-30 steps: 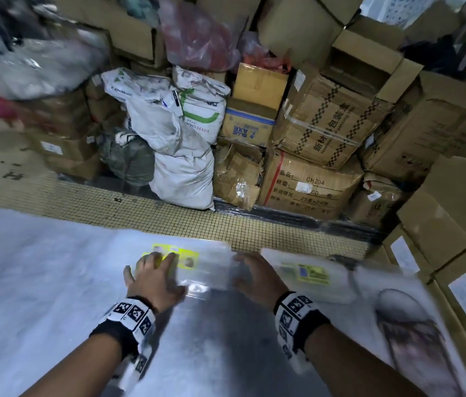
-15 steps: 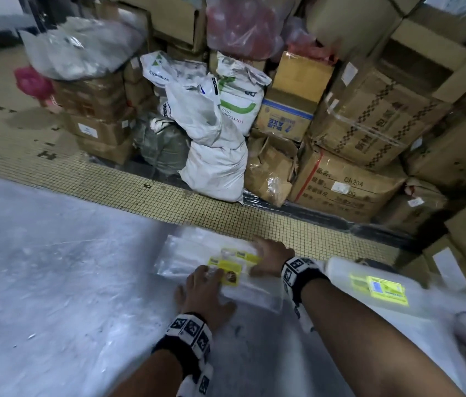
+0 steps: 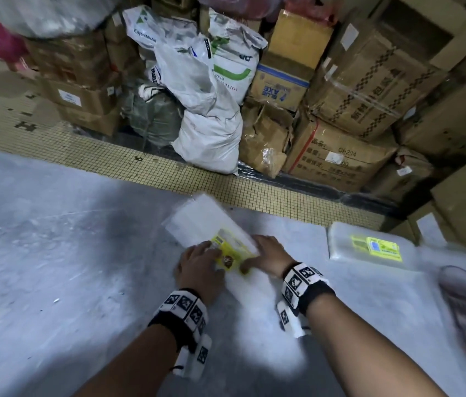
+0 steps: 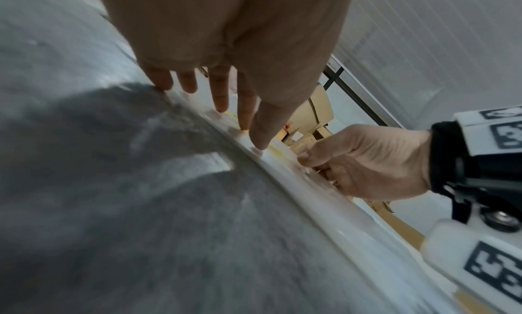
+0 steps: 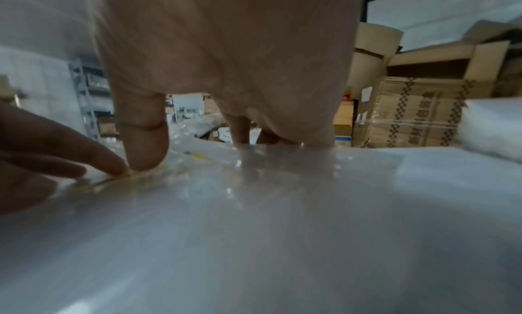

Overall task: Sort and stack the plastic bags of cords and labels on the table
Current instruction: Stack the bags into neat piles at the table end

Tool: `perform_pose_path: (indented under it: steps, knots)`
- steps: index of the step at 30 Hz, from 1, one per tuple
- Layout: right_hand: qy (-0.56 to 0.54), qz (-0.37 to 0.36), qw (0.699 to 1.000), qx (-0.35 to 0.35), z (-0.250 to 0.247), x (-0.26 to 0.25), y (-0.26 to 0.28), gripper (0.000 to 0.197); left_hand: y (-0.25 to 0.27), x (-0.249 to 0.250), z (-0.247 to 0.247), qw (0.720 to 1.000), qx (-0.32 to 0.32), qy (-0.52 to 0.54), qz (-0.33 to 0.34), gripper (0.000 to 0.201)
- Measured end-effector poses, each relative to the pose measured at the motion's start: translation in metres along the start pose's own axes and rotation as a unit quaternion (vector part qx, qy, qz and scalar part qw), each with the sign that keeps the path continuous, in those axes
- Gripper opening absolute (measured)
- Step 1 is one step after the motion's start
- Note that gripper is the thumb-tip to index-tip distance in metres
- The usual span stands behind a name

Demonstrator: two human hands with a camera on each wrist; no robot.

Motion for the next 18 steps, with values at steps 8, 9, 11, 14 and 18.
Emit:
perform_pose_path:
  steps: [8, 9, 11, 14, 18]
  knots:
    - [-0.121, -0.01, 0.993, 0.004, 0.053, -0.024, 0.055, 0.087, 0.047, -0.012, 0.001, 0.991, 0.005, 0.112, 0.072, 0.059]
    - [-0.146, -0.006, 0.989, 0.006, 0.056, -0.029, 0.066, 0.082, 0.054, -0.013, 0.0, 0.993, 0.006, 0.11, 0.037, 0.066]
    - [-0.216, -0.01, 0.976, 0.013, 0.065, -0.031, 0.081, 0.069, 0.062, -0.015, -0.001, 0.992, -0.008, 0.125, -0.025, 0.09]
    - [-0.295, -0.01, 0.955, 0.023, 0.078, -0.029, 0.098, 0.051, 0.068, -0.011, -0.004, 0.972, 0.015, 0.235, -0.023, 0.093]
    - [-0.426, -0.024, 0.904, 0.034, 0.089, -0.022, 0.12, 0.052, 0.074, -0.004, -0.002, 0.857, 0.014, 0.512, -0.062, 0.062]
Point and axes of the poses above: each hand's wrist, its own y-axis away from the middle knuckle, its own z-axis out of the palm, x = y × z, the point moved 1 cm from there along -y, towards the middle knuckle, and after that the axes turned 8 degrees about -x, right-handed, at the moved point
